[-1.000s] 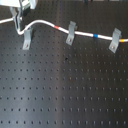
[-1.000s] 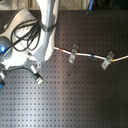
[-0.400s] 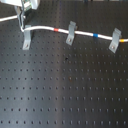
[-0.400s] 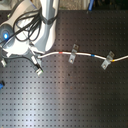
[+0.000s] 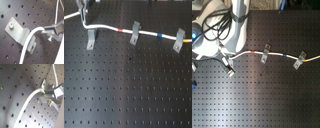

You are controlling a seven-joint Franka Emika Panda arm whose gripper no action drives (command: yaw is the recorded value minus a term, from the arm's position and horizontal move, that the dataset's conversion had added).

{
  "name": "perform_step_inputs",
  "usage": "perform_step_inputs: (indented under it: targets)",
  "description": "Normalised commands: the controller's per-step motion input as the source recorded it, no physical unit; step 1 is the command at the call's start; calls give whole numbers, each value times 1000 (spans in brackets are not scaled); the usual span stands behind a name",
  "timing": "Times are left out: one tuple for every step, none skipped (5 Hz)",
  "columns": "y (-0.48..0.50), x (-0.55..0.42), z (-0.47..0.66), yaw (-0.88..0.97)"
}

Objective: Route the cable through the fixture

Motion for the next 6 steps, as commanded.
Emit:
perform_step_inputs:
  targets:
    - [-97, 118, 1, -100]
    - [-18, 50, 0, -29]
    - [43, -513, -137, -320]
    - [119, -298, -92, -720]
    - [148, -12, -107, -900]
    - [229, 128, -2, -623]
